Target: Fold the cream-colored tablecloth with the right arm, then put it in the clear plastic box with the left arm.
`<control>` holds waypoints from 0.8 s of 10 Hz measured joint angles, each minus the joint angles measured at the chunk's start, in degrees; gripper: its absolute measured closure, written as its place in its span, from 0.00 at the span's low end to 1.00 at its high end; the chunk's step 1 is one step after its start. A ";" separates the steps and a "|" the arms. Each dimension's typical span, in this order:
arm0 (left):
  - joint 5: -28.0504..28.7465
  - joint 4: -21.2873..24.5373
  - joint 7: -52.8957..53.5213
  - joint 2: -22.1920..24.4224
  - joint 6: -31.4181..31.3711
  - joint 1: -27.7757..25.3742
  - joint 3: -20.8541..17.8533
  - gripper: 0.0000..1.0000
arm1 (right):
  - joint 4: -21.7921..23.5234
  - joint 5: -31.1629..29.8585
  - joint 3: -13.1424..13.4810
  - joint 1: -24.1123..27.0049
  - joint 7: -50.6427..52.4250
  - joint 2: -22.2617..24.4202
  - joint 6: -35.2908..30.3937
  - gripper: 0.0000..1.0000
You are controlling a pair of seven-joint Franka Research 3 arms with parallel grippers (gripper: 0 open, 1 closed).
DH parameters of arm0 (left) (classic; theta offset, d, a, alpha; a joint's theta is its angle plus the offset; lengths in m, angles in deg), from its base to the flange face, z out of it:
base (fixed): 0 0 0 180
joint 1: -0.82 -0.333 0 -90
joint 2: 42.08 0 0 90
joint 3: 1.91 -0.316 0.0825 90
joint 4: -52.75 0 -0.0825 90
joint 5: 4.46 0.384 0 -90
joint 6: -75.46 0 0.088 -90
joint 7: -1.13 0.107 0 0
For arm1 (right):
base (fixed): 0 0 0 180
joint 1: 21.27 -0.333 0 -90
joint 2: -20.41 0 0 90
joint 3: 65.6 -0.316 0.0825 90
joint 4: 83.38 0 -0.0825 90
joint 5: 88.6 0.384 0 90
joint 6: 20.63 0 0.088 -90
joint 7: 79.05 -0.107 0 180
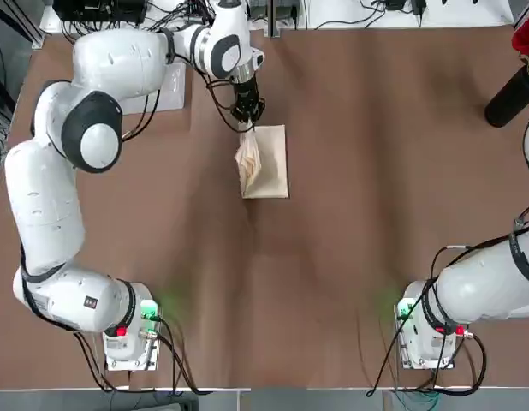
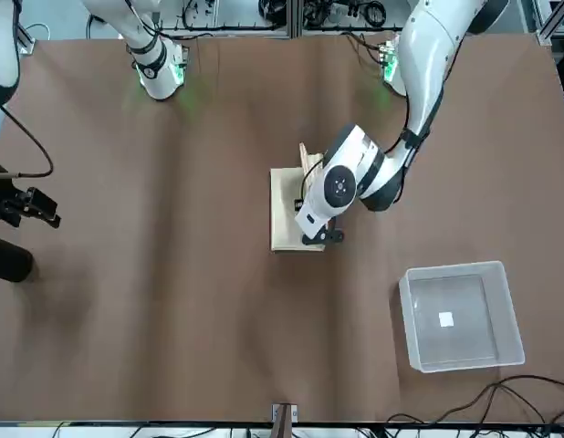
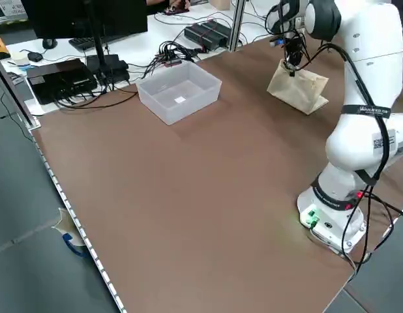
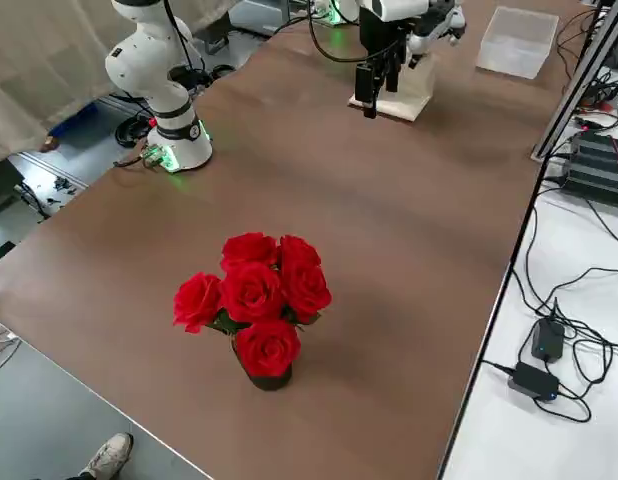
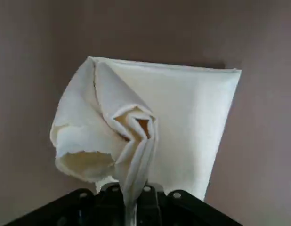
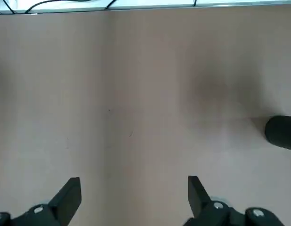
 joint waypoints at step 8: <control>0.00 -1.51 0.20 -7.15 -15.49 2.53 0.18 0.79 | 0.05 0.00 0.03 0.00 0.00 0.02 0.27 0.00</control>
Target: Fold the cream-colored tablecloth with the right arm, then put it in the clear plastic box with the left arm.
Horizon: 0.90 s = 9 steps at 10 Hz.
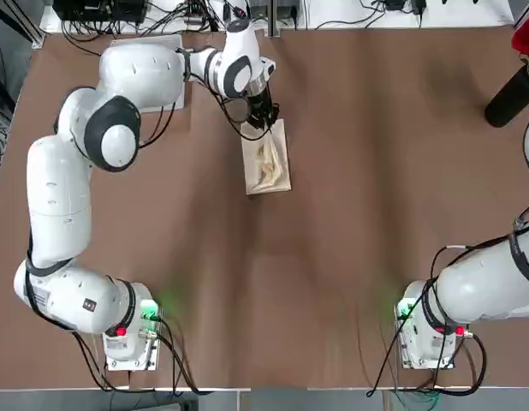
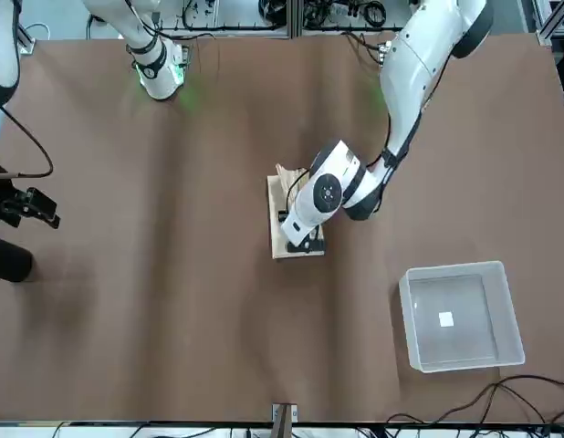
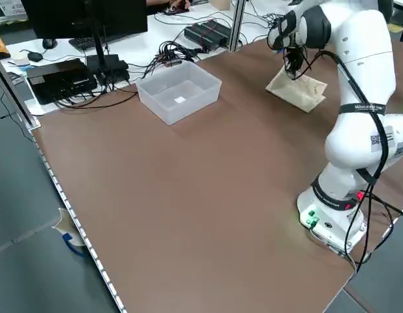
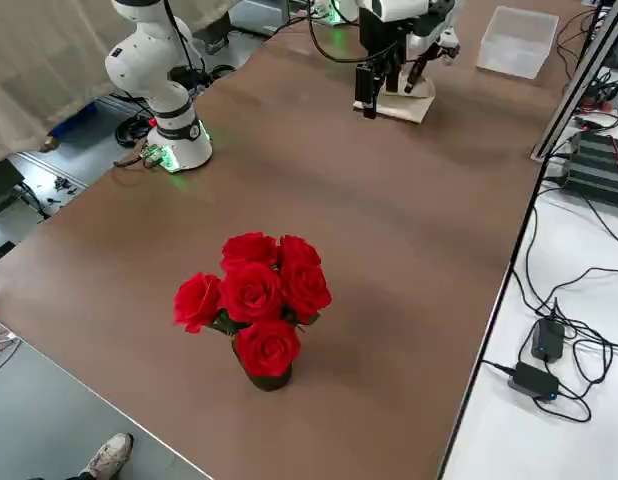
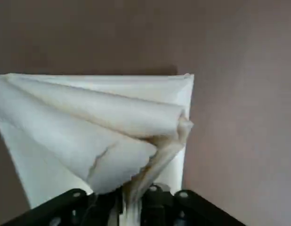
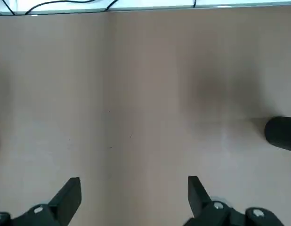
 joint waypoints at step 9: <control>0.00 -0.24 0.02 4.42 -1.78 -3.00 -0.12 0.00 | 0.05 0.01 0.00 -0.10 0.00 0.01 0.10 0.00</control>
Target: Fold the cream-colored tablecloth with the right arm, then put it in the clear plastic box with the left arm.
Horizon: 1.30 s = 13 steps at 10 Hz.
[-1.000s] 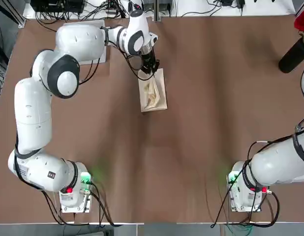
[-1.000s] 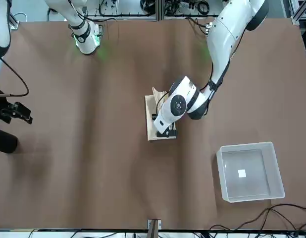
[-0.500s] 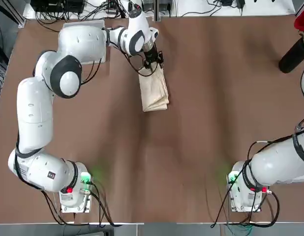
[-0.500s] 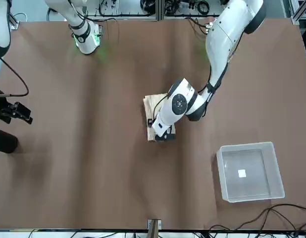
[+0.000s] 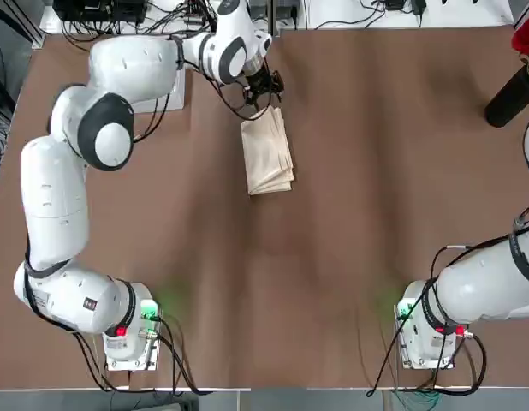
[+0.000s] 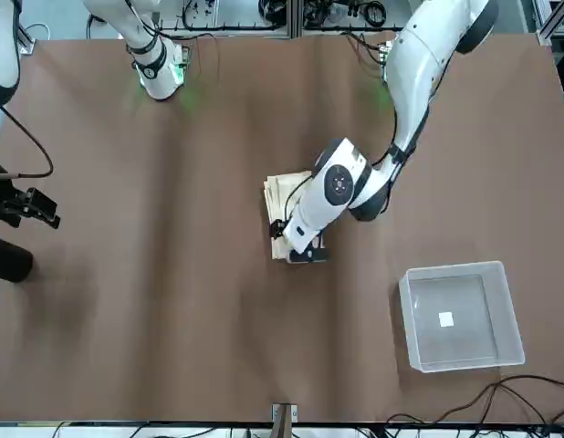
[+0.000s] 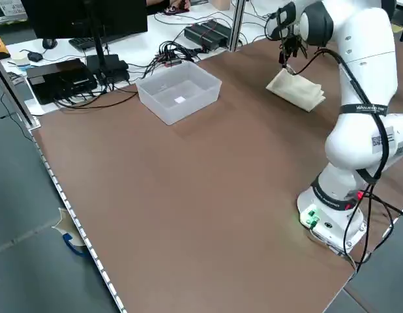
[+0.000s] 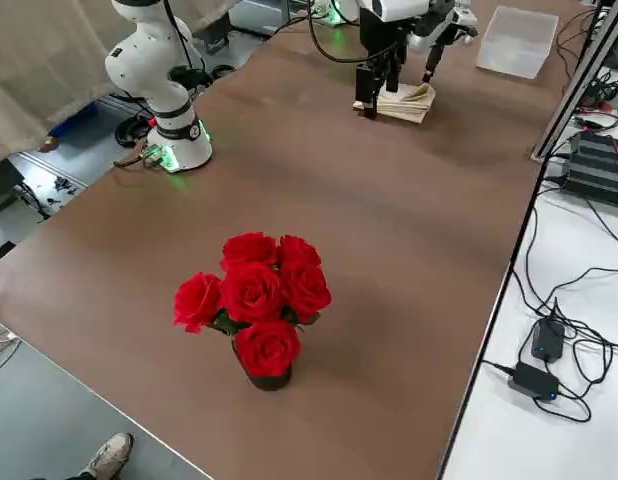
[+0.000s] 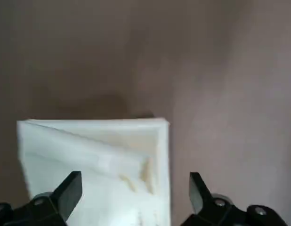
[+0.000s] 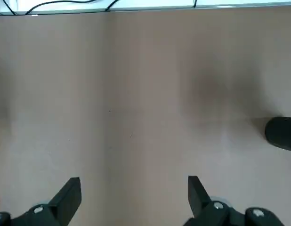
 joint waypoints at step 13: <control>-51.82 33.12 54.10 12.26 -16.70 -6.23 -4.50 0.00 | 0.02 0.00 0.26 0.00 0.00 0.31 0.10 0.00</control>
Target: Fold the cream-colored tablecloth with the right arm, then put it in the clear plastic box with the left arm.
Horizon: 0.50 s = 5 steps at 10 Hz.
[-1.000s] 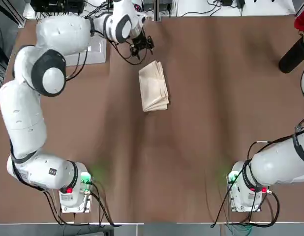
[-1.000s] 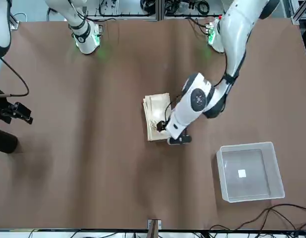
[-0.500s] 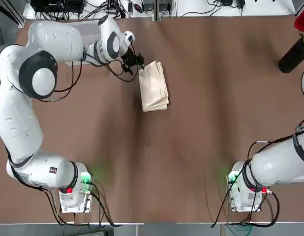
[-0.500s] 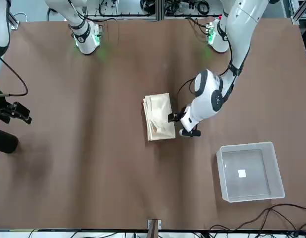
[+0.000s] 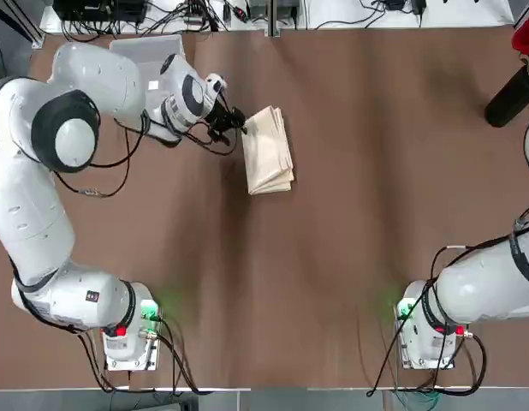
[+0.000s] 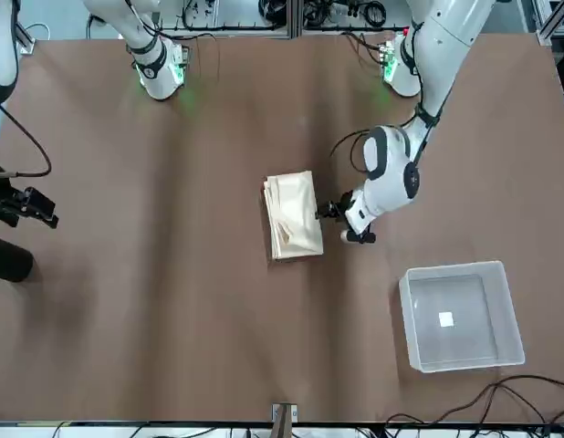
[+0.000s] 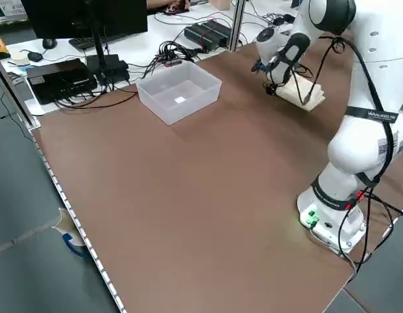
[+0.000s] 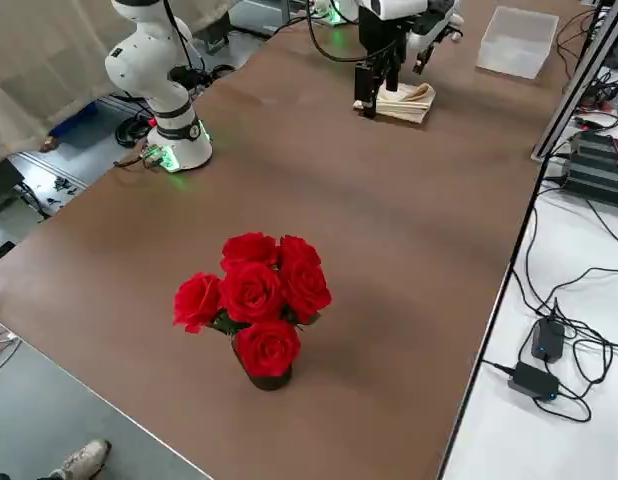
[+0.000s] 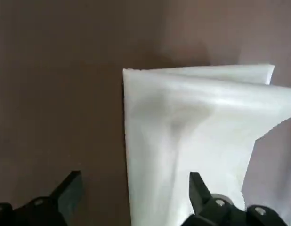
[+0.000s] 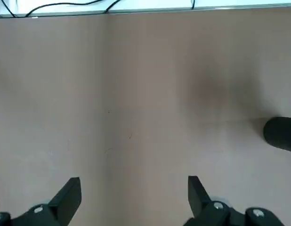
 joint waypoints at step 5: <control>-10.48 -2.37 7.03 -6.65 -7.22 0.34 2.66 0.00 | 0.21 0.00 0.07 0.02 0.00 0.73 0.09 0.00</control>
